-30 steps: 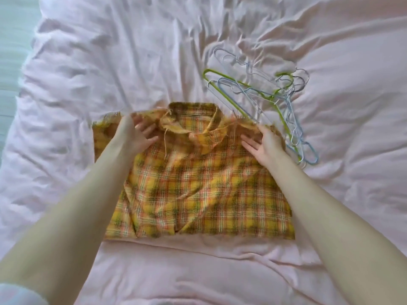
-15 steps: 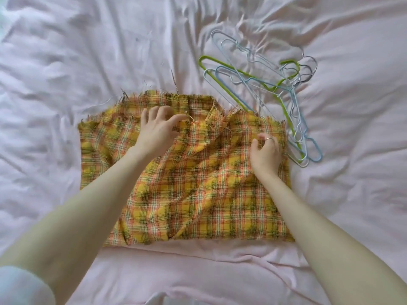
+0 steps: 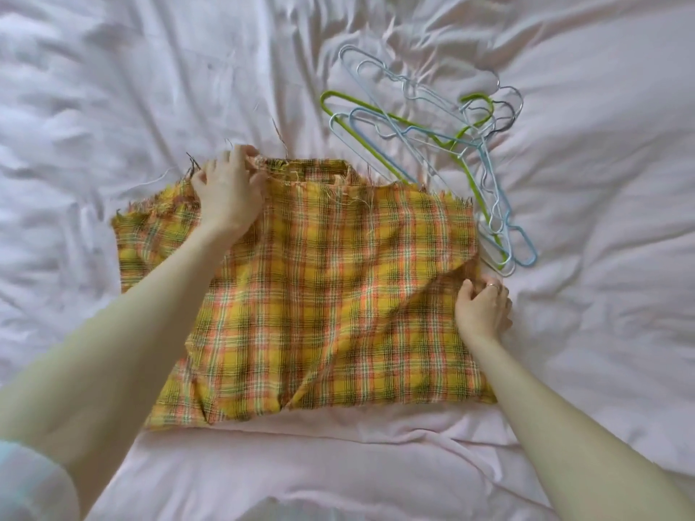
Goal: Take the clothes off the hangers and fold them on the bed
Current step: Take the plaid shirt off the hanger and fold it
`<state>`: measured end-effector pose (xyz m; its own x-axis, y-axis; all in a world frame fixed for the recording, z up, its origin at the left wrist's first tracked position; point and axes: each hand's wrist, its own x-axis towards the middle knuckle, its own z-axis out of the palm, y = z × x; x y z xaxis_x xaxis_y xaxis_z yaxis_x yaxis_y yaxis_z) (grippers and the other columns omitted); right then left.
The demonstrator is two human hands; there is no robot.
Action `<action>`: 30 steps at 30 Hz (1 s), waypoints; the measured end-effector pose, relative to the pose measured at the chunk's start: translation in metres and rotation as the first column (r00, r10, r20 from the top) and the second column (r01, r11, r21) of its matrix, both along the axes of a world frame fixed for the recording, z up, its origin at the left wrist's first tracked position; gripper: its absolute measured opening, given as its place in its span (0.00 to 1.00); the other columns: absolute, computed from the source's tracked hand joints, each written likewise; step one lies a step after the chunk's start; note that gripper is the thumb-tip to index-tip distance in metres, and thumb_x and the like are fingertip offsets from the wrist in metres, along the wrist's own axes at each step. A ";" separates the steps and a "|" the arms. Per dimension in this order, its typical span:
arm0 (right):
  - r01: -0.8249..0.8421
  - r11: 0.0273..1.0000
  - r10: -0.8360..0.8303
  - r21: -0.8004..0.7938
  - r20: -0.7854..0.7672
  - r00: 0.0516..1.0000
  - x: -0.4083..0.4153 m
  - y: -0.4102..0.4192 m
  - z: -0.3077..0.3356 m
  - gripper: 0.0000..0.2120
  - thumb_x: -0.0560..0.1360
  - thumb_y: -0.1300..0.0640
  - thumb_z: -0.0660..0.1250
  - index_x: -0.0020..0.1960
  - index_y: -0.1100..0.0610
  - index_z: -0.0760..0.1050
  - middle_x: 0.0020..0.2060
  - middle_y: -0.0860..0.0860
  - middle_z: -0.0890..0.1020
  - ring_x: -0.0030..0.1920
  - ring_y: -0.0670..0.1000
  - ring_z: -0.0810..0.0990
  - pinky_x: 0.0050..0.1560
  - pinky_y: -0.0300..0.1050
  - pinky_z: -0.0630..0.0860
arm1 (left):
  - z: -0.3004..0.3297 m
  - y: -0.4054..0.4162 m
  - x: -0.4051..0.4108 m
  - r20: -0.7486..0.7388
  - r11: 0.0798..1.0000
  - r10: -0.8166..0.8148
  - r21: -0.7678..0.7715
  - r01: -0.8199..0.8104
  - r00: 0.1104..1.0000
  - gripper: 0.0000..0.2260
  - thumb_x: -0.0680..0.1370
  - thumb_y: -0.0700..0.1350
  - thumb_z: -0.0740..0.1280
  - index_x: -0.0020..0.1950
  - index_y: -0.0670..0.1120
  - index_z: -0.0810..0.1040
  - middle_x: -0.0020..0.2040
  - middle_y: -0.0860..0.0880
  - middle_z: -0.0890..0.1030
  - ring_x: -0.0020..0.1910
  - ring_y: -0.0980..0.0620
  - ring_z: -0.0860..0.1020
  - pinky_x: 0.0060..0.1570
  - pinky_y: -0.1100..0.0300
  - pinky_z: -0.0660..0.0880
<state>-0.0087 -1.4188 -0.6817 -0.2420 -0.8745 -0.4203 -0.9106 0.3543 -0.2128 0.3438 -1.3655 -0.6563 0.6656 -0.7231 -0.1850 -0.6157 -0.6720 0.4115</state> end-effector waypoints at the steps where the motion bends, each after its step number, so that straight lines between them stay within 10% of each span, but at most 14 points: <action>1: 0.041 0.999 -0.041 0.018 0.002 0.999 -0.007 0.002 0.000 0.20 0.79 0.51 0.58 0.67 0.59 0.68 0.65 0.58 0.70 0.67 0.60 0.66 0.64 0.58 0.63 | -0.001 0.003 -0.004 0.002 1.000 -0.011 0.028 0.011 1.000 0.15 0.80 0.46 0.60 0.66 0.48 0.68 0.62 0.45 0.73 0.65 0.45 0.67 0.67 0.45 0.56; 14: 0.302 0.901 -0.418 0.311 0.435 0.797 -0.086 0.076 0.008 0.25 0.77 0.51 0.66 0.67 0.66 0.68 0.60 0.52 0.75 0.58 0.52 0.74 0.58 0.45 0.69 | -0.001 0.148 -0.136 -0.024 0.982 -0.172 0.075 0.174 0.985 0.18 0.81 0.44 0.58 0.71 0.42 0.66 0.74 0.42 0.64 0.75 0.41 0.56 0.71 0.37 0.49; 22: 0.055 0.967 -0.166 0.251 0.449 0.878 -0.113 0.096 0.014 0.06 0.77 0.59 0.64 0.44 0.61 0.75 0.40 0.56 0.78 0.44 0.53 0.74 0.44 0.43 0.67 | 0.009 0.223 -0.160 0.027 0.959 -0.199 0.212 0.189 0.980 0.24 0.80 0.54 0.49 0.73 0.46 0.65 0.75 0.46 0.61 0.76 0.44 0.54 0.70 0.37 0.46; 25: -0.094 0.981 0.026 0.171 0.364 0.931 -0.120 0.099 0.018 0.16 0.81 0.58 0.57 0.34 0.55 0.64 0.31 0.51 0.71 0.42 0.55 0.71 0.41 0.45 0.62 | 0.008 0.223 -0.162 0.035 0.930 -0.266 0.271 0.248 0.963 0.28 0.79 0.58 0.44 0.75 0.48 0.62 0.76 0.48 0.59 0.77 0.46 0.51 0.70 0.38 0.43; 30: -0.223 0.975 0.209 0.018 0.272 0.939 -0.128 0.084 0.034 0.12 0.82 0.57 0.52 0.43 0.60 0.68 0.45 0.65 0.77 0.49 0.63 0.75 0.41 0.46 0.59 | -0.007 0.225 -0.163 -0.031 0.898 -0.203 0.394 0.198 0.979 0.24 0.82 0.57 0.47 0.77 0.53 0.52 0.78 0.51 0.49 0.77 0.47 0.44 0.70 0.37 0.41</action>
<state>-0.1371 -1.3349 -0.6480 0.0773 -0.8706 -0.4859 -0.8784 0.1711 -0.4462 0.1811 -1.1408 -0.6629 0.5178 -0.7113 -0.4753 -0.7572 -0.6396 0.1324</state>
